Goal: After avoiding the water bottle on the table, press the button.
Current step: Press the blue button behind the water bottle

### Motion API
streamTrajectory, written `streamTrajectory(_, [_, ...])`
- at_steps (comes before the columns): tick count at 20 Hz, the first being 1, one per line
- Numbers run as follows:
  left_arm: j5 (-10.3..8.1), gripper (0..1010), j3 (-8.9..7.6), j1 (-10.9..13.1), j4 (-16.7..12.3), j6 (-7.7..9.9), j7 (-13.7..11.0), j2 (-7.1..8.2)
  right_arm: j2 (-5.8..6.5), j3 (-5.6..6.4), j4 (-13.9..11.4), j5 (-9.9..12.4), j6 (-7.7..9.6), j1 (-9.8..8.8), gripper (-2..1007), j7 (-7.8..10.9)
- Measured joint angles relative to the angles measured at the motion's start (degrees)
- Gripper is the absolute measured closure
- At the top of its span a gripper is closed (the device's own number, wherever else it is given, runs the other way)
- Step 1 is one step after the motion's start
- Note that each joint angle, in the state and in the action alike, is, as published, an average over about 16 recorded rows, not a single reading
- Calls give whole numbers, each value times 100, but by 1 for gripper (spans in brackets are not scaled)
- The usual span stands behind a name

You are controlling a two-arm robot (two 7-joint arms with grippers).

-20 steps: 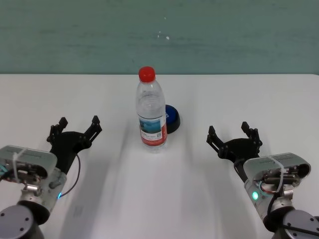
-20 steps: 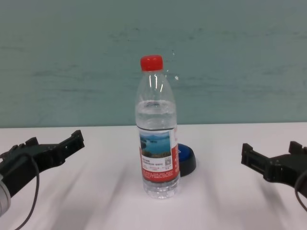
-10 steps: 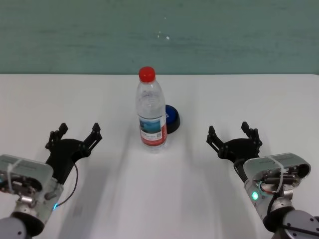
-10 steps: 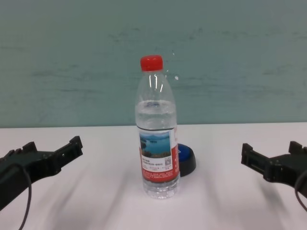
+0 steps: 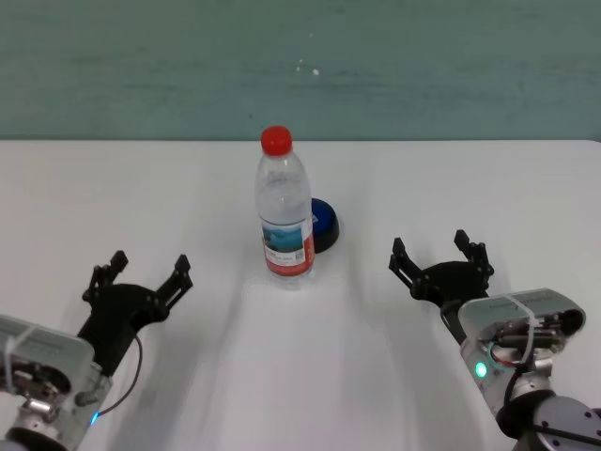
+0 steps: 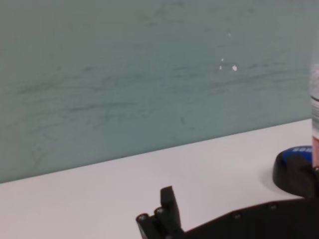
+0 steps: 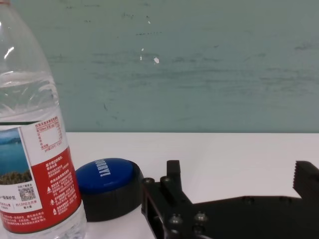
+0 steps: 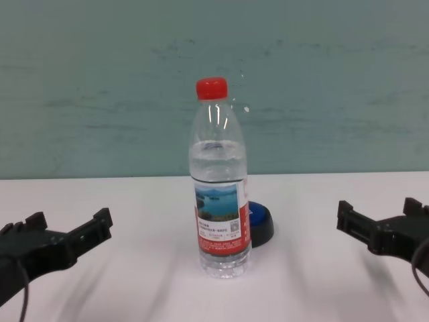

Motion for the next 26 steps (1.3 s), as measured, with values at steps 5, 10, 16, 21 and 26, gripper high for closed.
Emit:
streamTrajectory(5, [41, 0, -47, 183, -164, -58, -149, 53, 0, 0, 0, 0, 0, 0, 1, 0])
streamTrajectory(10, [59, 0, -51, 301, -284, -113, -285, 99, 0, 0, 0, 0, 0, 0, 1, 0])
streamTrajectory(16, [79, 0, 14, 351, -348, -145, -389, 130, 0, 0, 0, 0, 0, 0, 1, 0])
streamTrajectory(21, [114, 0, 97, 327, -334, -162, -427, 137, 0, 0, 0, 0, 0, 0, 1, 0])
streamTrajectory(26, [180, 0, 184, 239, -258, -183, -420, 119, 0, 0, 0, 0, 0, 0, 1, 0])
